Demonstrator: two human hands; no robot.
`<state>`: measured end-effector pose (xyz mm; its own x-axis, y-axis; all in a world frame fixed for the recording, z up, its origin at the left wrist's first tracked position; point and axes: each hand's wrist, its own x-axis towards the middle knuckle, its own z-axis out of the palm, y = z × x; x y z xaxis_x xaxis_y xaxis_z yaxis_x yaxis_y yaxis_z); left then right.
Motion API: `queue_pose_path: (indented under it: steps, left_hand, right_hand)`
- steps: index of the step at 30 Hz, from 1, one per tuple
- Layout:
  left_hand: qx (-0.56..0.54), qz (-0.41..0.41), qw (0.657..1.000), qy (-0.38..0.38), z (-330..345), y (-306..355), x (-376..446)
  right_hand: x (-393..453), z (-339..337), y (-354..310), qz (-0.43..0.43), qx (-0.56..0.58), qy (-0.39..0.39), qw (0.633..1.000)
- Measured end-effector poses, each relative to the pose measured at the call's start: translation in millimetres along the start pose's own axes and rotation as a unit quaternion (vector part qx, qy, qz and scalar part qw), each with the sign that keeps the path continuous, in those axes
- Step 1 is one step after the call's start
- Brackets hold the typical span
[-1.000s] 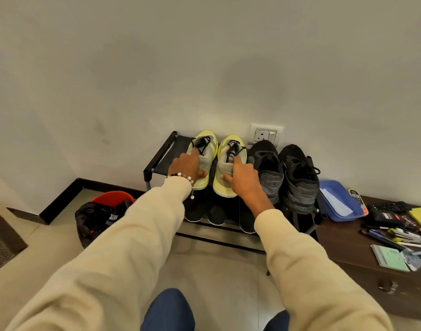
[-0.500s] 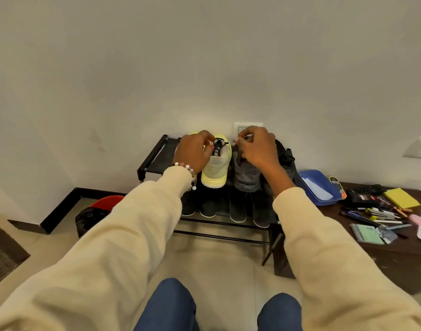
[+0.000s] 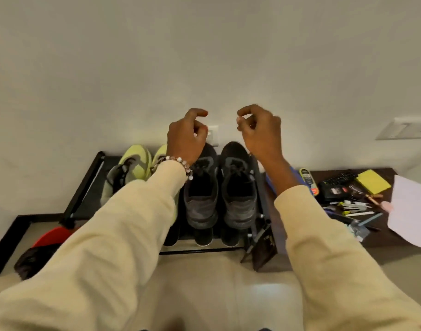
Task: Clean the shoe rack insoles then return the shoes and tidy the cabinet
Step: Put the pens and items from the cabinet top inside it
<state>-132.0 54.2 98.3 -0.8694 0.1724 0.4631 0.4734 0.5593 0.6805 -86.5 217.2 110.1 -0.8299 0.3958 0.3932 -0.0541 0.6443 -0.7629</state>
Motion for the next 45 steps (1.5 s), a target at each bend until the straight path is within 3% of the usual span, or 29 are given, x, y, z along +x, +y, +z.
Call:
queue_pose_path:
  steps: [8, 13, 19, 27, 31, 34, 40, 45]
  left_hand:
    - [0.02, -0.012, 0.986, -0.166, 7.7, 133.2, 19.6]
    - [0.042, -0.006, 0.963, -0.268, 45.5, 196.0, -7.9]
    - [0.059, -0.039, 0.958, -0.277, 139.5, 264.9, -39.3]
    - [0.069, -0.143, 0.958, -0.241, 235.6, 349.9, -108.6]
    - [0.073, -0.208, 0.946, -0.238, 265.5, 352.1, -149.2]
    - [0.074, -0.262, 0.922, -0.276, 287.5, 337.0, -184.4]
    - [0.046, -0.376, 0.87, -0.316, 361.9, 271.1, -262.0]
    - [-0.026, -0.463, 0.851, -0.248, 468.1, 179.5, -328.8]
  right_hand:
    - [10.8, -126.4, -30.7, 0.11, -0.048, -0.025, 0.992]
    - [-12.0, -210.3, -2.7, 0.159, -0.077, -0.022, 0.984]
    - [-32.8, -301.7, 89.0, 0.195, -0.089, -0.03, 0.976]
    - [-45.0, -401.3, 179.5, 0.184, -0.1, -0.151, 0.966]
    - [-72.5, -410.7, 226.3, 0.229, -0.088, -0.212, 0.946]
    - [-103.5, -407.1, 266.6, 0.277, -0.065, -0.233, 0.93]
    - [-164.3, -361.6, 375.1, 0.341, -0.038, -0.275, 0.898]
    - [-220.3, -290.5, 498.2, 0.311, -0.047, -0.279, 0.907]
